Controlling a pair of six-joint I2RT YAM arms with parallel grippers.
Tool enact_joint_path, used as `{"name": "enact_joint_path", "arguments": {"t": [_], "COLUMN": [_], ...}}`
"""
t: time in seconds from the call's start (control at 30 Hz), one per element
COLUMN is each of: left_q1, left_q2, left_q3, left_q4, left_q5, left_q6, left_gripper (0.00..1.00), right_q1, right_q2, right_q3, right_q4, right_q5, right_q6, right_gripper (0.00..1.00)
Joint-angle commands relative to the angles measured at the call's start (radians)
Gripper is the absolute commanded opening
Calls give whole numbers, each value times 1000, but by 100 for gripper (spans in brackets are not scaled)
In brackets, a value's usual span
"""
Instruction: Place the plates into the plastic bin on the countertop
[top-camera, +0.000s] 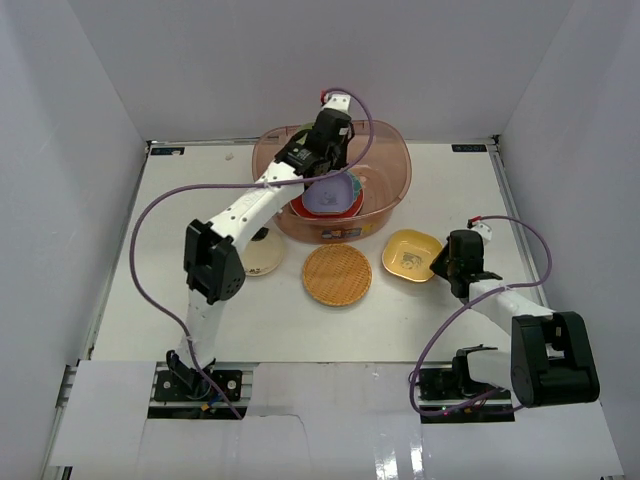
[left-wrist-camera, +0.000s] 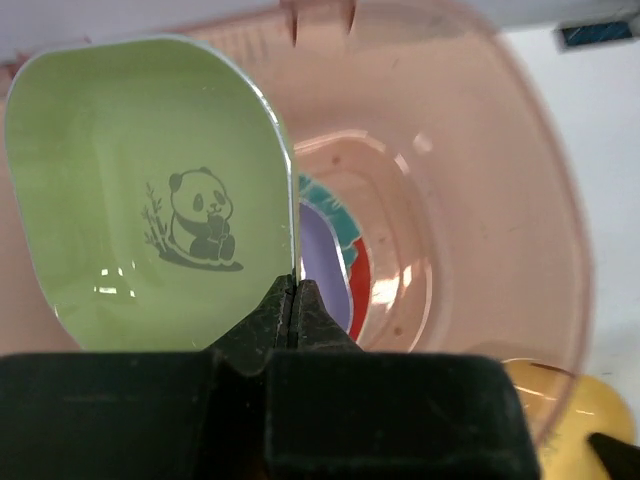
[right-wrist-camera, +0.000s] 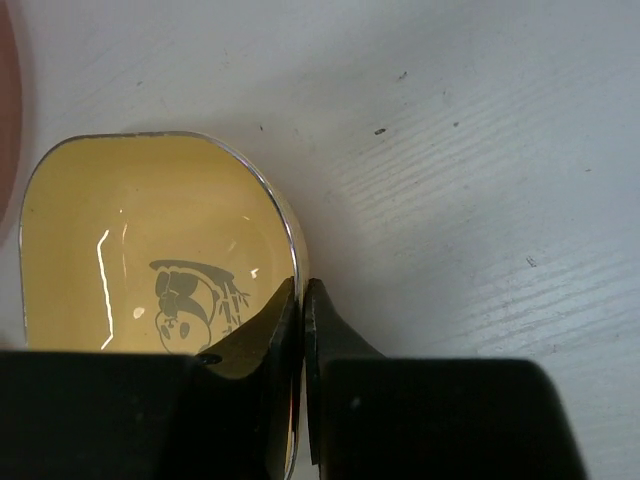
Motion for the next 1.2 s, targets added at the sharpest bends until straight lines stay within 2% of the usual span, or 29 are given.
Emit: {"name": "enact_joint_path", "arguments": {"t": [0.0, 0.13, 0.47, 0.67, 0.73, 0.77, 0.8, 0.9, 1.0, 1.17], "left_q1": [4, 3, -42, -42, -42, -42, -37, -26, -22, -13], "left_q2": [90, 168, 170, 200, 207, 204, 201, 159, 106, -31], "left_q3": [116, 169, 15, 26, 34, 34, 34, 24, 24, 24], "left_q4": [-98, -136, -159, -156, -156, -158, -159, -153, -110, -64], "left_q5": [-23, -12, -60, -65, -69, -75, -78, -63, -46, 24], "left_q6": [-3, -47, -110, -132, -138, -139, -141, -147, -138, -150], "left_gripper": [0, 0, 0, 0, 7, 15, 36, 59, 68, 68], "right_q1": [-5, -5, -5, -5, -4, -4, -4, -2, 12, 73], "right_q2": [-53, -105, -205, -223, -219, -216, -214, -194, -170, -62], "right_q3": [44, 87, 195, 286, 334, 349, 375, 433, 481, 640], "right_q4": [2, -33, -101, -122, -132, -133, -132, -133, -132, -144], "right_q5": [18, 12, 15, -5, -20, -37, -42, -66, -75, -124], "right_q6": [-9, -23, -54, -69, -75, -80, -81, -92, -104, -146], "right_gripper": [8, 8, 8, 8, 8, 8, 8, 8, 8, 8]}}
